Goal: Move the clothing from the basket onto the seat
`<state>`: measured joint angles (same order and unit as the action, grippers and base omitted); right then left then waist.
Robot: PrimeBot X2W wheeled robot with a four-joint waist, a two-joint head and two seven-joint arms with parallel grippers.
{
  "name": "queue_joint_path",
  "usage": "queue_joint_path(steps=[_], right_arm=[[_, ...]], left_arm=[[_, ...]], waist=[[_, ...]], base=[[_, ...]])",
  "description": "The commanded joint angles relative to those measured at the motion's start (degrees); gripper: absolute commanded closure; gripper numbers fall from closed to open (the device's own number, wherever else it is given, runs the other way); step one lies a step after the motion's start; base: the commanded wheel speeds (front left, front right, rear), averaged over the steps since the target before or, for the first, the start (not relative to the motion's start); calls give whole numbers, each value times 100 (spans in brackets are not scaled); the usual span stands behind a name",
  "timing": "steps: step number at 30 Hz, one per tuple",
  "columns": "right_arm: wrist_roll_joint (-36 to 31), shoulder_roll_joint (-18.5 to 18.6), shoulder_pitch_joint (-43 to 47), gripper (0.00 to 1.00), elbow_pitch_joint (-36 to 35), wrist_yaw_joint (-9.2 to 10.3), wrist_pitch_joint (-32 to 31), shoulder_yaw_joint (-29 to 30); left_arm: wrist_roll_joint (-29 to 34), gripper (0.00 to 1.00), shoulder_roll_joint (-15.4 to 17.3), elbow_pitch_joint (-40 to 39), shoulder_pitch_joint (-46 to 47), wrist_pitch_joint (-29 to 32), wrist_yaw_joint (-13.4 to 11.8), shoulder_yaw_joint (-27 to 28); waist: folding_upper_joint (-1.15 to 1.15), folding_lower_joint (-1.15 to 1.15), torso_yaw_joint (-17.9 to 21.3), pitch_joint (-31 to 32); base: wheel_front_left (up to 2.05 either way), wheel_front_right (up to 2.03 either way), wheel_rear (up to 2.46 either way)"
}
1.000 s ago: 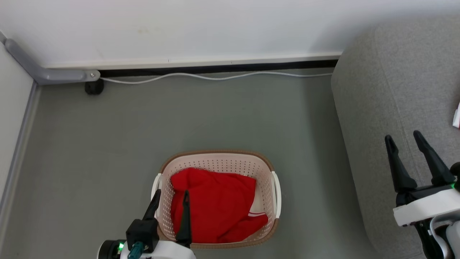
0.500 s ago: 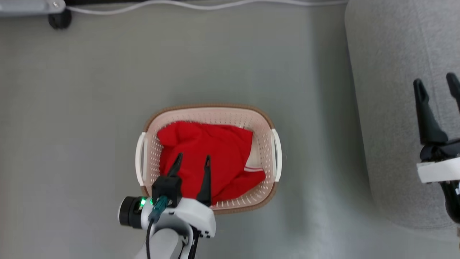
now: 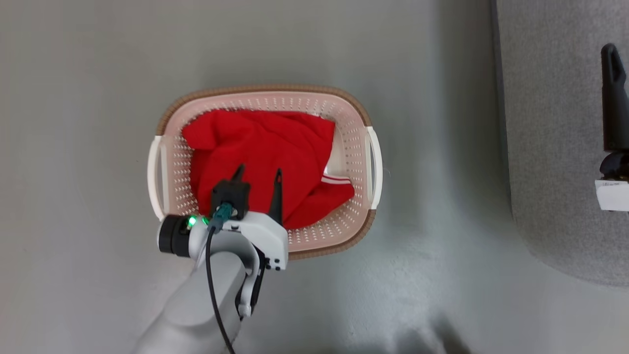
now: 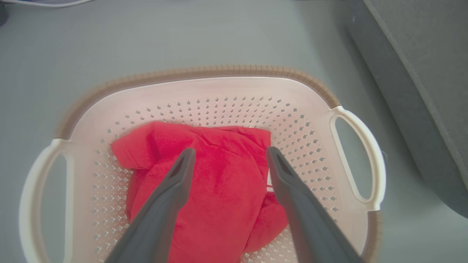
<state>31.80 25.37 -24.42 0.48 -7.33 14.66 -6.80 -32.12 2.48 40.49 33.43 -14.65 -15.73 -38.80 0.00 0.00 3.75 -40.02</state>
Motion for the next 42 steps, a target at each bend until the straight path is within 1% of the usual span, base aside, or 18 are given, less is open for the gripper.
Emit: queue_joint_path(steps=[1,2,8,11,14,19,20,21,25,28,35,42], right_arm=[[42,163,42,0,-204,-16,34,-54],[42,163,42,0,-204,-16,34,-54],[73,242,-62,0,-316,-16,34,-76],[70,246,-104,0,-362,-16,34,-113],[73,252,-154,0,-424,-16,34,-151],[85,277,-214,0,-551,-16,34,-162],[88,282,-224,0,-566,-16,34,-162],[99,288,-239,0,-585,-16,34,-149],[106,291,-243,0,-655,-16,34,-123],[102,291,-237,0,-719,-16,34,-98],[122,302,-236,0,-880,-16,34,-63],[161,322,-260,0,-1101,-16,34,2]], left_arm=[[-90,0,40,207,236,-35,31,2],[-90,0,40,207,236,-35,31,2],[-592,0,40,1232,923,-28,60,-529],[-860,0,40,1602,1194,142,-5,-868],[-1040,0,40,1852,1431,397,-140,-1187],[-1258,0,40,2172,1752,1294,-427,-1720],[-1282,0,40,2196,1807,1395,-493,-1808],[-1339,0,40,2240,1902,1627,-596,-1971],[-1365,0,40,2352,2105,1977,-777,-2294],[-1308,0,40,2457,2285,2236,-855,-2559],[-1092,0,40,2650,2678,2716,-834,-3086],[-846,0,40,2792,3016,3229,-690,-3310]], waist=[[0,0,121,-269],[0,0,121,-269],[0,0,225,-628],[0,0,268,-761],[0,0,307,-894],[0,0,349,-1120],[0,0,357,-1160],[0,0,367,-1236],[0,0,380,-1374],[0,0,383,-1469],[0,0,417,-1654],[0,0,479,-1876]], base=[[0,0,0],[0,0,0],[0,0,0],[0,0,0],[0,0,0],[0,0,0],[0,0,0],[0,0,0],[0,0,0],[0,0,0],[0,0,0],[0,0,0]])
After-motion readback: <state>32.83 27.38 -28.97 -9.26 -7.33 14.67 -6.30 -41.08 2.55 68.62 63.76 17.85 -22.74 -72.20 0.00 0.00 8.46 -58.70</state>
